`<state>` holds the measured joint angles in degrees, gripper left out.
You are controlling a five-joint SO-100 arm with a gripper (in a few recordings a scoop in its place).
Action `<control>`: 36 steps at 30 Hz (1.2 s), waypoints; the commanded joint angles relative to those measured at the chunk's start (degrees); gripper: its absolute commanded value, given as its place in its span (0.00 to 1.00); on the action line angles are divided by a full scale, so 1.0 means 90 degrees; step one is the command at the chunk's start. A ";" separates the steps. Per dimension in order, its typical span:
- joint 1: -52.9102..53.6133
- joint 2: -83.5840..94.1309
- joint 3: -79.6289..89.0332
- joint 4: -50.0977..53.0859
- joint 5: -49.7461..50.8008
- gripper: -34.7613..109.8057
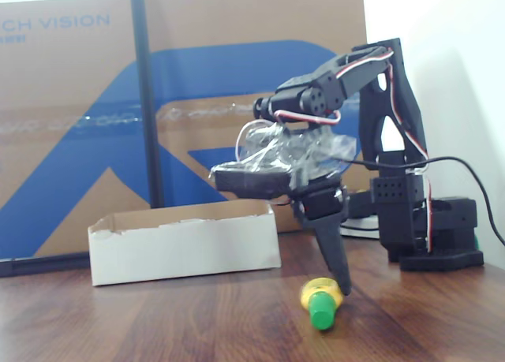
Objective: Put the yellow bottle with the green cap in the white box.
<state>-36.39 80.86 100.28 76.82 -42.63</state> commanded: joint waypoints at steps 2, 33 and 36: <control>-0.0010 0.0566 -0.0176 0.0049 0.0166 0.47; 0.0225 0.0625 0.0498 -0.0186 0.0713 0.45; 0.0156 0.0459 0.0488 -0.0283 0.0713 0.45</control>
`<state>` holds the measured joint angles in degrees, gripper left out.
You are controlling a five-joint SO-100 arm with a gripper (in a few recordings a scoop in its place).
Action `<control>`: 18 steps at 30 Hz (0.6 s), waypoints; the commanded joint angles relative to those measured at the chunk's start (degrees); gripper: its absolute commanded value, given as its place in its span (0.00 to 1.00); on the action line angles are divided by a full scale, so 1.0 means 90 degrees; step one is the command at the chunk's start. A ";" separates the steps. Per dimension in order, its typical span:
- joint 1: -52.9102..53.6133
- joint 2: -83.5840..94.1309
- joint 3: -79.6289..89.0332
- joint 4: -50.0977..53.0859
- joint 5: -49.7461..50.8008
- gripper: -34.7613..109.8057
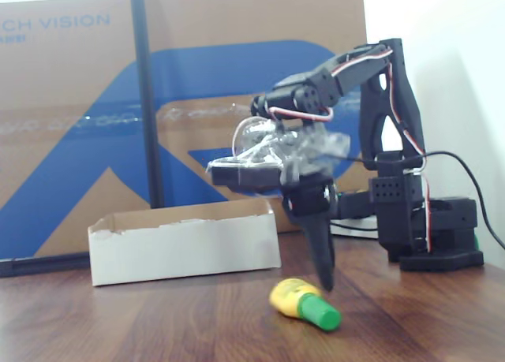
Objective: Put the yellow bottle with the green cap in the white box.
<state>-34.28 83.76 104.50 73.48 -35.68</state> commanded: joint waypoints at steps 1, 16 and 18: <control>-0.0117 0.0107 0.0010 0.0078 -0.0049 0.45; -0.0303 -0.0020 -0.0176 0.0137 0.0146 0.44; -0.0293 -0.0020 -0.0176 0.0137 0.0176 0.44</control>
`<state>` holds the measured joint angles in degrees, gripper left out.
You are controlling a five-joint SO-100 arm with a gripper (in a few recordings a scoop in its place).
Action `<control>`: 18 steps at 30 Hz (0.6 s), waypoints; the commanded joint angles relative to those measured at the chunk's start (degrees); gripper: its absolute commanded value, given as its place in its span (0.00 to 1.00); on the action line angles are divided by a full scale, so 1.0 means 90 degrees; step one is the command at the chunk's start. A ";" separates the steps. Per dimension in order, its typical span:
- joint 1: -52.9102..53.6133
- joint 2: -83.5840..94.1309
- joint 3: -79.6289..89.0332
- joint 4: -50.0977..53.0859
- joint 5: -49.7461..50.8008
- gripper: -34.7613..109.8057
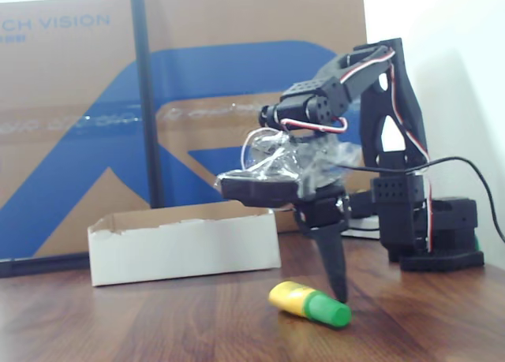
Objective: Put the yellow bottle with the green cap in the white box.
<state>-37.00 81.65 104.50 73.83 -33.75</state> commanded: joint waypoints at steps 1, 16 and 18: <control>0.0020 0.0215 -0.0176 0.0098 -0.0029 0.44; 0.0693 0.0938 -0.0068 0.0410 0.0078 0.44; 0.0859 0.1074 0.0020 0.0420 0.0059 0.44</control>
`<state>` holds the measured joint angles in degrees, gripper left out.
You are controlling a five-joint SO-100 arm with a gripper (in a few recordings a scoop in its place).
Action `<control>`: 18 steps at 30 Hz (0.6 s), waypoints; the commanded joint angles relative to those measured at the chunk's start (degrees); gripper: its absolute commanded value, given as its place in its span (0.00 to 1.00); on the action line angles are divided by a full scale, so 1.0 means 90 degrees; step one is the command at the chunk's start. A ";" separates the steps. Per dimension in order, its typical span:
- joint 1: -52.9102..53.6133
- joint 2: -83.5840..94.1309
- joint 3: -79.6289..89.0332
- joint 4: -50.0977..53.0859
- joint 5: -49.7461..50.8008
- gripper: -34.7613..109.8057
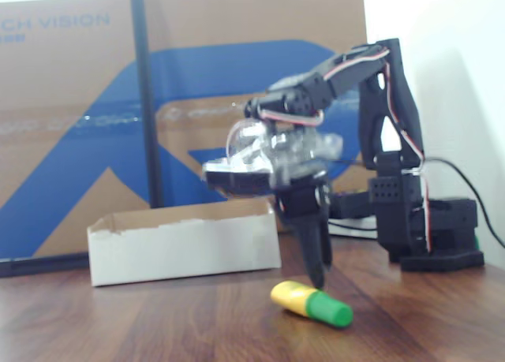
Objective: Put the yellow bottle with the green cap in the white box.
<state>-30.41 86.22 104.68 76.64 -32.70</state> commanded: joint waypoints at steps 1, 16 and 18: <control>0.0205 0.0615 0.0039 0.0107 -0.0068 0.44; 0.0098 0.0176 0.0195 -0.0264 -0.0049 0.44; 0.0078 0.0039 0.0195 -0.0371 -0.0029 0.44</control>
<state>-29.27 85.87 107.75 73.48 -32.96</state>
